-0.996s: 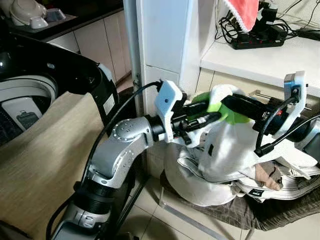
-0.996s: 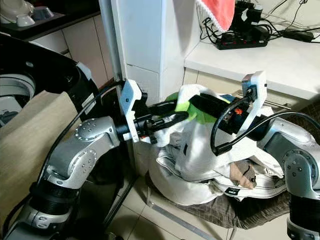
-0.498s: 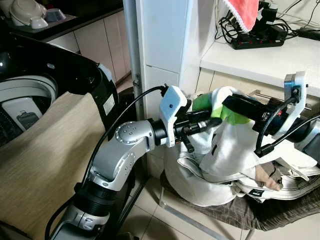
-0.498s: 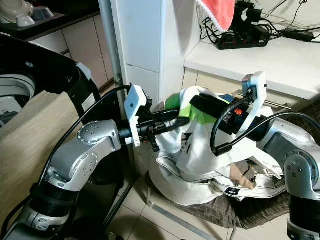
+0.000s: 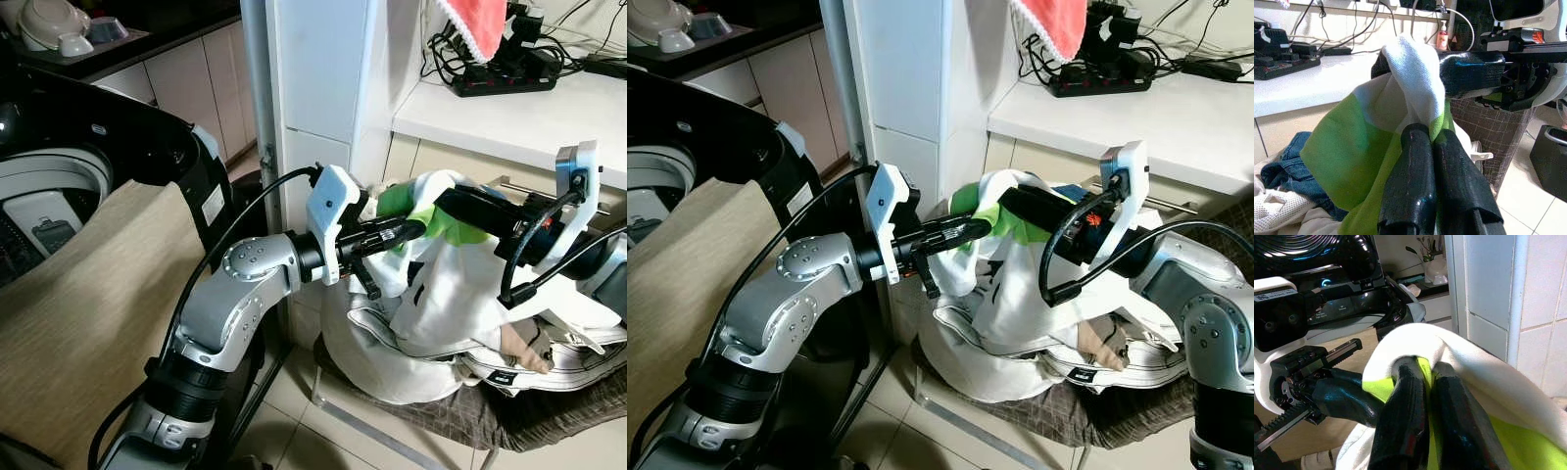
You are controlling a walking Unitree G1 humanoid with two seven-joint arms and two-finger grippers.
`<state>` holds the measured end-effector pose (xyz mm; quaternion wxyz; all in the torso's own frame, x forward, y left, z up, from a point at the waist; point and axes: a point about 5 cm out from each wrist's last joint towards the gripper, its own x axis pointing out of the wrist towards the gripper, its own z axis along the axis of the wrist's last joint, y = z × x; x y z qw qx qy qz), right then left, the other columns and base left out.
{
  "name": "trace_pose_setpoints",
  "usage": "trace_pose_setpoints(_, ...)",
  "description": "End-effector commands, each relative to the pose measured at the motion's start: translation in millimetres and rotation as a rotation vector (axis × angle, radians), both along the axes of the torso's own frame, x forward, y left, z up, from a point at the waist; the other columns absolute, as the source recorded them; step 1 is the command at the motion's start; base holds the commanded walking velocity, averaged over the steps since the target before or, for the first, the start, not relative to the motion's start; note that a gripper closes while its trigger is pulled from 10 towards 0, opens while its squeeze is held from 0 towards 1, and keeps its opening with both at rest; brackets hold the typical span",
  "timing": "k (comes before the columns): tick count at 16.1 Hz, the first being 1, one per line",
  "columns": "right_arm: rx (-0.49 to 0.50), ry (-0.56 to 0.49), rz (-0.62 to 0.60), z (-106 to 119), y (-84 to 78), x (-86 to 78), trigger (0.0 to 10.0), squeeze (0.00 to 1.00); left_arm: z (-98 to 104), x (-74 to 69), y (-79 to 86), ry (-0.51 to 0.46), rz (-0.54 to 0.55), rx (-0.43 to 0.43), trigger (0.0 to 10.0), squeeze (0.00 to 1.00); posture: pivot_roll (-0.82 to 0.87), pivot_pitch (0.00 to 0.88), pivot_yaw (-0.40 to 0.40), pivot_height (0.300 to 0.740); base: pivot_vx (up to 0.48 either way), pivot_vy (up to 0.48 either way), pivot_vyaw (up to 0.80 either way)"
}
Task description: Clothes washing
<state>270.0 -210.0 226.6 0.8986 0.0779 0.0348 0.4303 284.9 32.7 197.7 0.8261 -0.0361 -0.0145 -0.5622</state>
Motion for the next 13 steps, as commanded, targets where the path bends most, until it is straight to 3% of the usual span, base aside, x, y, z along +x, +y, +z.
trace_pose_setpoints(1,-0.015,-0.029,0.015,6,3.0,-3.0,0.0,0.0,0,1.2,2.0,0.008,0.009,-0.003,0.0,0.0,-0.15,0.0,0.039,0.74,0.0,0.0,0.0)
trace_pose_setpoints(6,-0.017,-0.032,0.016,6,3.2,-3.0,0.0,0.0,3,6.2,5.7,0.0,0.05,-0.023,0.0,0.0,-0.14,0.0,0.036,0.74,0.0,0.0,0.0)
trace_pose_setpoints(7,-0.034,-0.039,-0.013,6,2.1,-0.9,6.5,0.98,6,8.9,9.1,-0.003,0.07,-0.039,0.0,0.0,-0.14,0.0,0.036,0.74,0.0,0.0,0.0)
trace_pose_setpoints(8,-0.03,-0.03,-0.038,6,0.6,2.1,10.0,1.0,12,15.4,20.1,-0.016,0.119,-0.07,0.0,0.0,-0.15,0.0,0.037,0.74,0.0,0.0,0.0)
trace_pose_setpoints(9,-0.033,-0.028,-0.046,6,-0.2,2.7,10.0,1.0,15,17.5,24.4,-0.02,0.136,-0.081,0.0,0.0,-0.15,0.0,0.037,0.74,0.0,0.0,0.0)
trace_pose_setpoints(11,-0.055,-0.042,-0.039,6,0.9,-0.1,10.0,1.0,51,39.6,77.1,-0.122,0.328,-0.171,0.0,0.0,-0.14,0.0,0.029,0.74,0.0,0.0,0.0)
trace_pose_setpoints(12,-0.069,-0.042,-0.028,5,3.0,-0.6,10.0,0.0,71,48.4,104.0,-0.191,0.431,-0.204,0.0,0.0,-0.13,0.0,0.025,0.74,0.0,0.0,0.0)
trace_pose_setpoints(13,-0.071,-0.046,-0.012,5,5.6,-1.2,10.0,0.0,94,54.3,131.6,-0.271,0.539,-0.24,0.0,0.0,-0.12,0.0,0.023,0.74,0.0,0.0,0.0)
